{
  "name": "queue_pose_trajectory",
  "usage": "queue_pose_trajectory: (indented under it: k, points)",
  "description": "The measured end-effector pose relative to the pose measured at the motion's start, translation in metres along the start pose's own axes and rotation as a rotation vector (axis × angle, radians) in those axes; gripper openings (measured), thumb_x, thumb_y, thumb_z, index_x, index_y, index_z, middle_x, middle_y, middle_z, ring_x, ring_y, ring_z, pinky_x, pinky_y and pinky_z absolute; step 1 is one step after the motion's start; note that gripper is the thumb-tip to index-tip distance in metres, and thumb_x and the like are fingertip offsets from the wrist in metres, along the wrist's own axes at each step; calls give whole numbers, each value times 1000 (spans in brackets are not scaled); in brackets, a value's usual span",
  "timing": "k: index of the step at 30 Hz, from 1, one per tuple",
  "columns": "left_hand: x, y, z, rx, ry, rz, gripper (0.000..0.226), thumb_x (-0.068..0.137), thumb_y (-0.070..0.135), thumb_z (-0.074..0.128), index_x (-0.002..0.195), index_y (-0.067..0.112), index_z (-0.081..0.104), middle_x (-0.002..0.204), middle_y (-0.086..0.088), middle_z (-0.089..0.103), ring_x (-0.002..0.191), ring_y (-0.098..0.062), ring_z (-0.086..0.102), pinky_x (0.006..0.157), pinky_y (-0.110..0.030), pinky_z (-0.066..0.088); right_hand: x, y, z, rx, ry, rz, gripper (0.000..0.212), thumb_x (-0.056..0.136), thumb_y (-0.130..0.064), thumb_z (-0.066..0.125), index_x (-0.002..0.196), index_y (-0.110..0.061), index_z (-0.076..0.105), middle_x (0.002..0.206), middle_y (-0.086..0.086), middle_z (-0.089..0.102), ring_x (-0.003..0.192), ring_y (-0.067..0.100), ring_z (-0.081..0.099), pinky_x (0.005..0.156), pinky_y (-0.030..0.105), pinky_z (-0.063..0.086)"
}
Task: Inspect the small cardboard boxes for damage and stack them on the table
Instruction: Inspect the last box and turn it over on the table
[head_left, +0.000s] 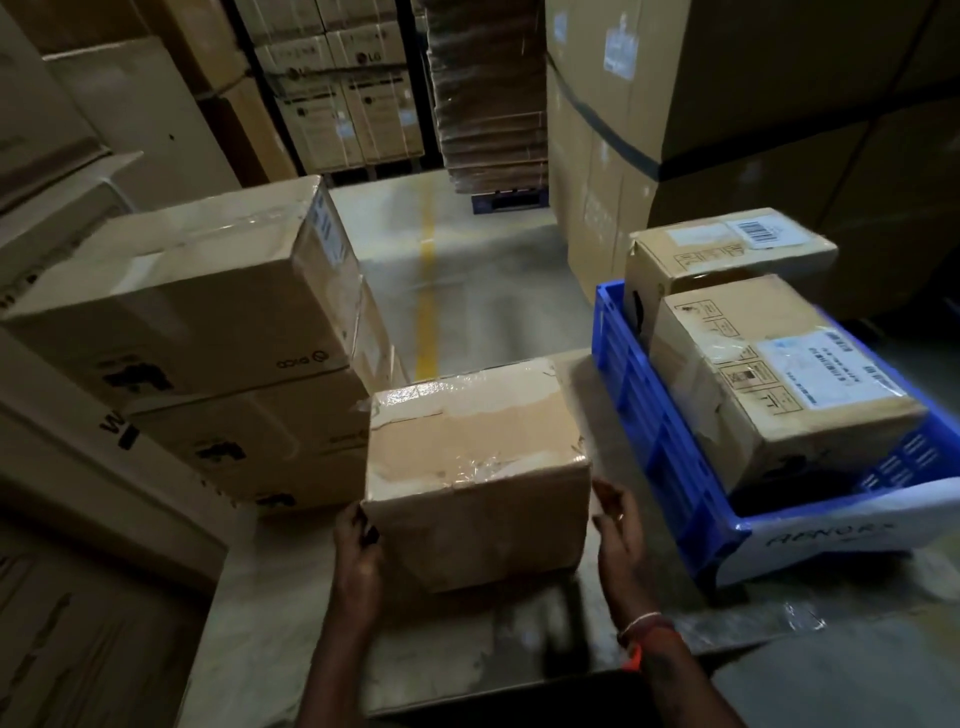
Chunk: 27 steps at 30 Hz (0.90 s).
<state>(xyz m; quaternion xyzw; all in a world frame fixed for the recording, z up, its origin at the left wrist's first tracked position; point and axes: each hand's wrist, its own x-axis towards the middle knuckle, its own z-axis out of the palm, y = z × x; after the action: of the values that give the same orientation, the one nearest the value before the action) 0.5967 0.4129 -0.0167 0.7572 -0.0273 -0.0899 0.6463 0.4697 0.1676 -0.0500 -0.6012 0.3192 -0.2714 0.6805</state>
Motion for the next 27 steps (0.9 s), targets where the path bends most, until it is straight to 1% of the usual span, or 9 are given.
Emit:
queue_pose_trajectory:
  k: [3,5,7,9,12,14,17,20,27]
  points:
    - [10,44,-16,-142,104,148,43,99,12,41,138,29,46,148,0,52,137,-17,49,100,-33,45,13,-59,8,-57,9,-241,40,103,-30,41,142,-30,51,142,-13,55,133,9,51,109,36,43]
    - [16,77,-11,-102,114,300,51,90,16,42,140,25,49,143,7,56,134,-7,50,104,-28,42,23,-93,20,-160,-98,-454,46,105,-41,38,151,-34,44,154,-12,46,141,13,46,113,47,42]
    - [24,94,3,50,77,399,49,92,21,47,140,26,50,133,19,60,122,3,55,100,-21,46,27,-112,38,-482,-238,-603,55,105,-48,34,158,-34,33,166,-8,32,154,16,28,123,55,26]
    - [28,94,17,240,15,411,50,94,40,51,144,35,46,144,14,53,128,-7,54,106,-36,49,26,-112,52,-965,-288,-680,64,103,-56,22,162,-31,25,170,-7,21,158,13,12,126,57,7]
    - [24,77,26,563,-41,373,64,91,57,54,152,43,36,169,7,15,150,-25,32,117,-49,38,19,-94,60,-1319,-294,-737,70,102,-60,13,160,-27,33,166,-4,32,156,18,19,123,65,5]
    - [21,75,29,778,-49,335,62,96,56,52,154,43,35,171,9,1,155,-27,17,120,-52,29,21,-94,60,-1372,-328,-684,72,100,-61,10,160,-27,32,166,-5,31,157,17,18,122,66,-1]
    - [20,85,38,1007,-33,295,58,101,50,41,157,40,29,171,2,-9,157,-28,-9,118,-69,10,22,-113,68,-1404,-366,-594,70,99,-59,12,159,-27,31,168,-6,26,158,17,13,119,72,-7]
    - [19,95,59,1125,10,392,58,96,42,35,154,38,36,171,-4,2,157,-29,-7,111,-77,5,22,-128,85,-1351,-375,-610,52,107,-48,27,152,-27,42,167,-6,31,157,16,15,116,75,-6]
    - [24,91,66,1164,-84,390,59,100,51,25,158,43,23,171,0,8,157,-22,1,117,-70,5,39,-126,90,-1370,-523,-583,53,108,-48,26,160,-39,24,170,-14,18,158,13,8,117,74,-1]
